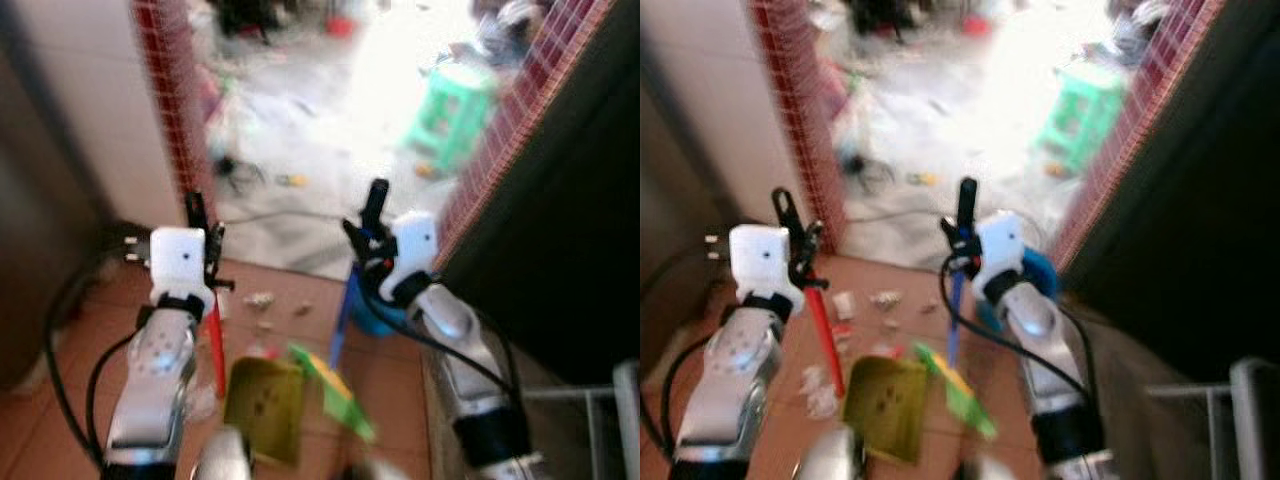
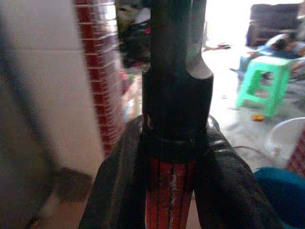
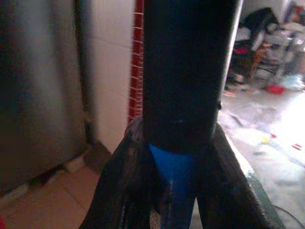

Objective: Sweep floor

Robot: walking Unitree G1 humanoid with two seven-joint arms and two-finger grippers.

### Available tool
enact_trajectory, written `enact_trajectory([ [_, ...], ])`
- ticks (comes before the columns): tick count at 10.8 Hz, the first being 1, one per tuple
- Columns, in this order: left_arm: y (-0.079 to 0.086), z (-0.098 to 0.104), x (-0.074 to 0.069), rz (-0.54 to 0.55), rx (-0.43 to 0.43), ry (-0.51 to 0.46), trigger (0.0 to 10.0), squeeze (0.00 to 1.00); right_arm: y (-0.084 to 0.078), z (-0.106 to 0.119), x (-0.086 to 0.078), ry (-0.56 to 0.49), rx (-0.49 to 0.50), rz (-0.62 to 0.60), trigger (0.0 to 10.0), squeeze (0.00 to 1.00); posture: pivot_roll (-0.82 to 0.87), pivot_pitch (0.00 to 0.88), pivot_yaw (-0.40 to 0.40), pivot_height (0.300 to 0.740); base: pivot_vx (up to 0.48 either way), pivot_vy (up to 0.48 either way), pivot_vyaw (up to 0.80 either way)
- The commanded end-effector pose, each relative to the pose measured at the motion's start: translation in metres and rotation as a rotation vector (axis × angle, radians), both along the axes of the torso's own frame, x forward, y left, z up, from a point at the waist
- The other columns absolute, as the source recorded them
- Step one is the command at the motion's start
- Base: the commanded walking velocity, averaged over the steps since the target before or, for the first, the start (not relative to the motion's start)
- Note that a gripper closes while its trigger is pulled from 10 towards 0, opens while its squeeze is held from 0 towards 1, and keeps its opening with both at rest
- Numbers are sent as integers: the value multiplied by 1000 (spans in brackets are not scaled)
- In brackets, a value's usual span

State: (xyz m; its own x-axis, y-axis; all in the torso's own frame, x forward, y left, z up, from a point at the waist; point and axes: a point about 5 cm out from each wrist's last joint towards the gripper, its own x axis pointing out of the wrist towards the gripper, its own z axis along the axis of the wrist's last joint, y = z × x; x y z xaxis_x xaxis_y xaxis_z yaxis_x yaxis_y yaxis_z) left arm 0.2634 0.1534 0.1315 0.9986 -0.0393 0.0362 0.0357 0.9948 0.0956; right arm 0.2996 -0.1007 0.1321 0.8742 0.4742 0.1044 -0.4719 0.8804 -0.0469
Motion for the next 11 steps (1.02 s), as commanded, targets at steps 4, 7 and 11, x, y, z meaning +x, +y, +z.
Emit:
enact_trajectory([
  [4, 3, 18, 2, 18, -27, -75, 10000, 0, -5, -2, 3, 3, -2, -53, 10000, 0, 21, 32, -69, 740, 0, 0, 0],
  [7, 8, 24, 6, 32, -16, -89, 10000, 0, -4, -3, 4, 7, -5, -60, 10000, 0, 22, 37, -71, 740, 0, 264, 0],
  [11, 8, 28, 7, 34, -20, -102, 10000, 0, -5, -1, 7, -8, -17, -79, 10000, 0, 25, 43, -75, 740, 0, 480, 0],
])
